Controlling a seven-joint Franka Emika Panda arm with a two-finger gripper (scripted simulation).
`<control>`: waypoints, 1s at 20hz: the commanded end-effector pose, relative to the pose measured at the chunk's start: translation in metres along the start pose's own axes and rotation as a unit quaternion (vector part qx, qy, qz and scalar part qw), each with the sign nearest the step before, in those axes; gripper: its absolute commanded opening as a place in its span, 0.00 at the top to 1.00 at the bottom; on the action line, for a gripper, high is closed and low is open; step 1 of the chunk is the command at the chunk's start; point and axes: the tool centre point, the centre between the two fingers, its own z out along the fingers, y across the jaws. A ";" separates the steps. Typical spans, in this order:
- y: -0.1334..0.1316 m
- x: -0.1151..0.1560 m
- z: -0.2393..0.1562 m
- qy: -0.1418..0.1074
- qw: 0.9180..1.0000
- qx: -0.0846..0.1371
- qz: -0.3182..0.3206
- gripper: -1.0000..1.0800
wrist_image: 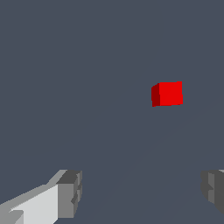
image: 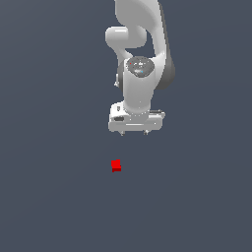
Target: Pick up the red cube and move it to a goal position.
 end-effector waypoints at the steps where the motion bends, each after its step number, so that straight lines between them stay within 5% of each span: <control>1: 0.000 0.000 0.000 0.000 1.000 0.000 0.000 0.04; 20: 0.045 0.038 0.080 0.001 1.000 -0.001 -0.014 0.04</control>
